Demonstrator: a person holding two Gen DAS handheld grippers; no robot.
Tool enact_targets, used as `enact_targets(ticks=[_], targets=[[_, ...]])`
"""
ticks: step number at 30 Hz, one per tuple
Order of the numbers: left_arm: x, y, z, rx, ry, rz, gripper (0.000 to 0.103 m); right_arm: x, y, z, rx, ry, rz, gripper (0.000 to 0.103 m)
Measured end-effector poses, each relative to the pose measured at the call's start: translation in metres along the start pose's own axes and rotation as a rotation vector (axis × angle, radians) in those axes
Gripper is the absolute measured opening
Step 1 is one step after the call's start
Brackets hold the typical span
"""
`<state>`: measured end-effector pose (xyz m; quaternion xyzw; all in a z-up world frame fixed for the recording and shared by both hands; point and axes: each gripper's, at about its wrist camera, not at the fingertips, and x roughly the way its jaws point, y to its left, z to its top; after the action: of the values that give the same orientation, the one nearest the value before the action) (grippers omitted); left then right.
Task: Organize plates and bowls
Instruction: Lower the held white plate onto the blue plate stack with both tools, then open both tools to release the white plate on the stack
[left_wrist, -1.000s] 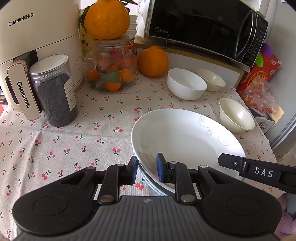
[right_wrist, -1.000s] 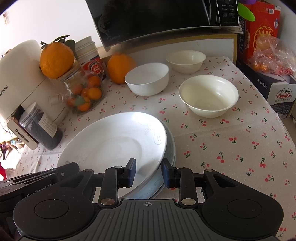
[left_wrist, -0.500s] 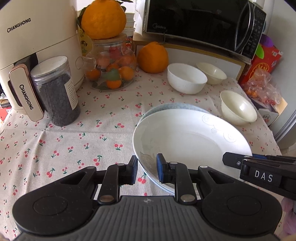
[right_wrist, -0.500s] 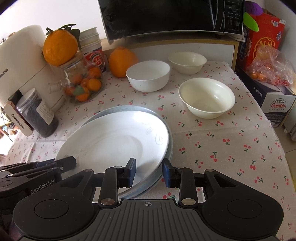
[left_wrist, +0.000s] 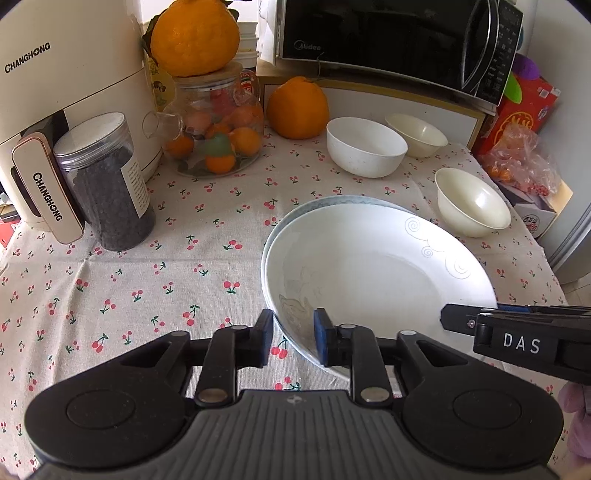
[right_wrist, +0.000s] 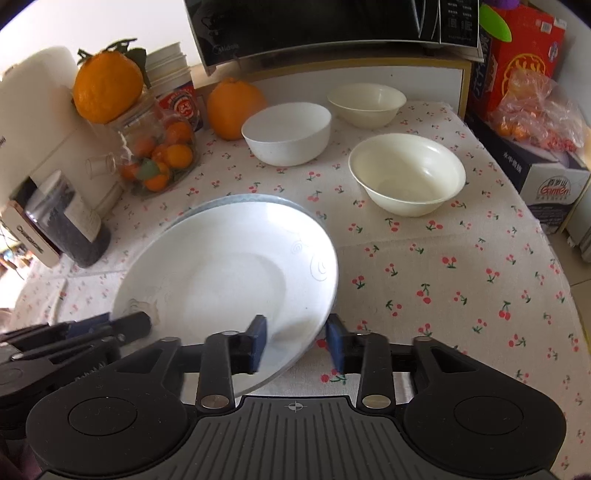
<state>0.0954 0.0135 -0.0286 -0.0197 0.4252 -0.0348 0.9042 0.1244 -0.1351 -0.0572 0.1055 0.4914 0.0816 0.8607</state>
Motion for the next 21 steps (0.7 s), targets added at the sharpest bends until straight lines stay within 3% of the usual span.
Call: enact_targets(ticks=[1, 3, 21], targets=[[-0.001, 0.0, 0.0, 0.0, -0.002, 0.001, 0.027, -0.002, 0.0, 0.0, 0.004, -0.006, 0.001, 0.053], [-0.001, -0.001, 0.0, 0.006, -0.001, 0.001, 0.031, -0.005, 0.0, 0.001, 0.001, -0.024, 0.001, 0.059], [-0.005, -0.006, -0.001, 0.013, -0.002, 0.0, 0.076, -0.016, -0.018, -0.002, 0.039, -0.032, 0.026, 0.081]])
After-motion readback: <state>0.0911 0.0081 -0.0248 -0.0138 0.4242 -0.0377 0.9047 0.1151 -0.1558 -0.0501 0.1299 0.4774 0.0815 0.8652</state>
